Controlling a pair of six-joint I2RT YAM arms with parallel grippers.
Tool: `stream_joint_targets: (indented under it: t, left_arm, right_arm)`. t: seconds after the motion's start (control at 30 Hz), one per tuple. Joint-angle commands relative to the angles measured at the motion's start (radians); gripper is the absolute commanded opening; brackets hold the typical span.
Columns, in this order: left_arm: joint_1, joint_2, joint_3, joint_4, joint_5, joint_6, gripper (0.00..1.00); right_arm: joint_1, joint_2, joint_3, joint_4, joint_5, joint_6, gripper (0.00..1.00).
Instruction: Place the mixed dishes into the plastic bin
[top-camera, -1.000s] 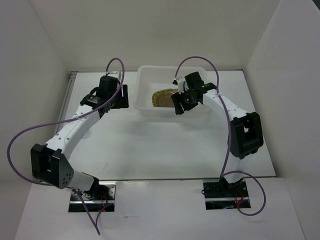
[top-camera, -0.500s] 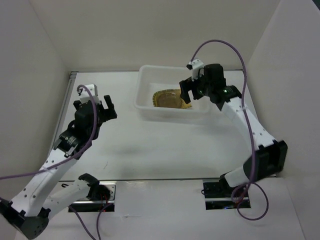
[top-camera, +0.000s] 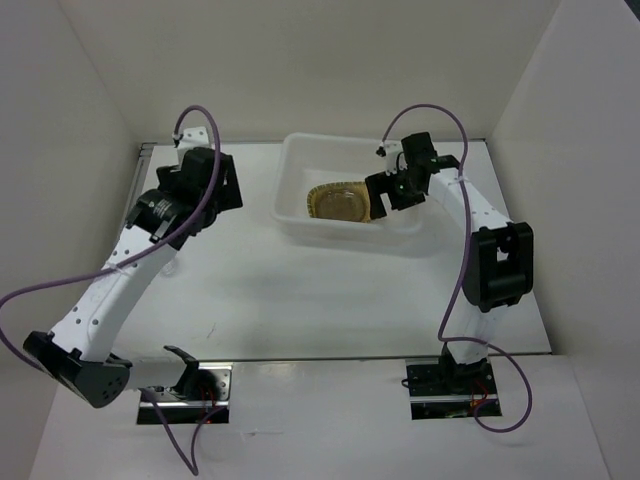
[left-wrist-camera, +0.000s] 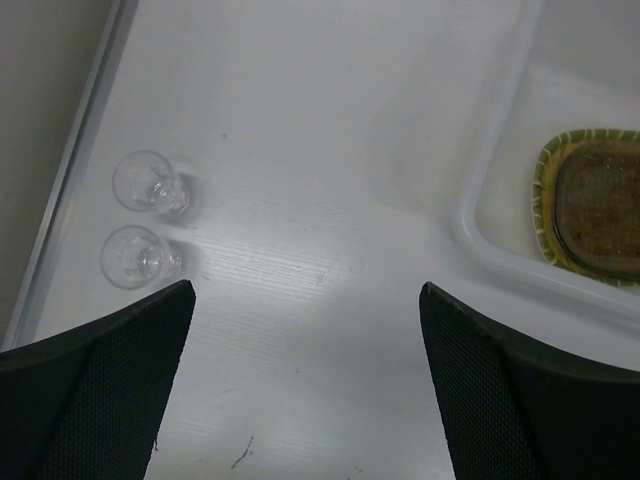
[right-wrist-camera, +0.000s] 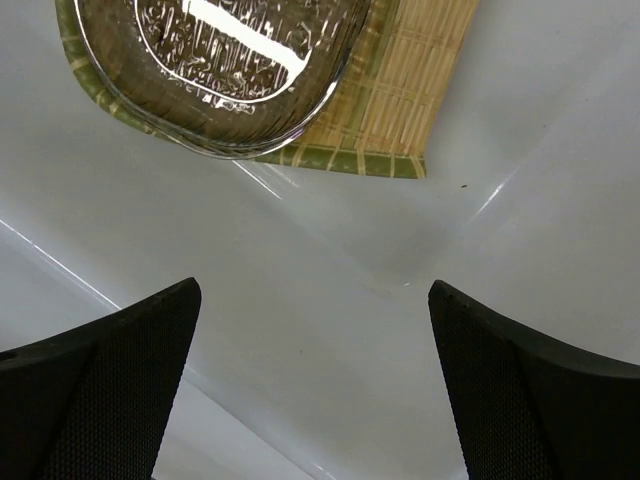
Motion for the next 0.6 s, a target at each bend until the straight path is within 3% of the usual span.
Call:
stream_joint_targets:
  t: [0.0,0.17,0.3,0.4,0.57]
  left_arm:
    - [0.096,0.043,0.032,-0.113,-0.022,-0.066,0.99]
    - [0.239,0.094,-0.048,-0.076,0.076,-0.082,0.99]
    - [0.350,0.135,-0.114,-0.015,0.171,-0.082,0.83]
    - [0.434,0.174,-0.149,0.013,0.269,-0.115,0.78]
    - [0.574,0.298,-0.169,0.039,0.410,-0.137,0.75]
  right_arm:
    - [0.007,-0.041,0.110,0.007,0.064,0.031,0.99]
    - [-0.003,0.003,0.222,0.004,0.060,0.062,0.99]
    - [-0.003,-0.006,0.267,-0.006,0.030,0.062,0.95]
    - [-0.016,-0.060,0.244,0.026,0.113,0.043,0.95]
    - [-0.105,-0.158,0.207,0.046,0.079,-0.024,0.95]
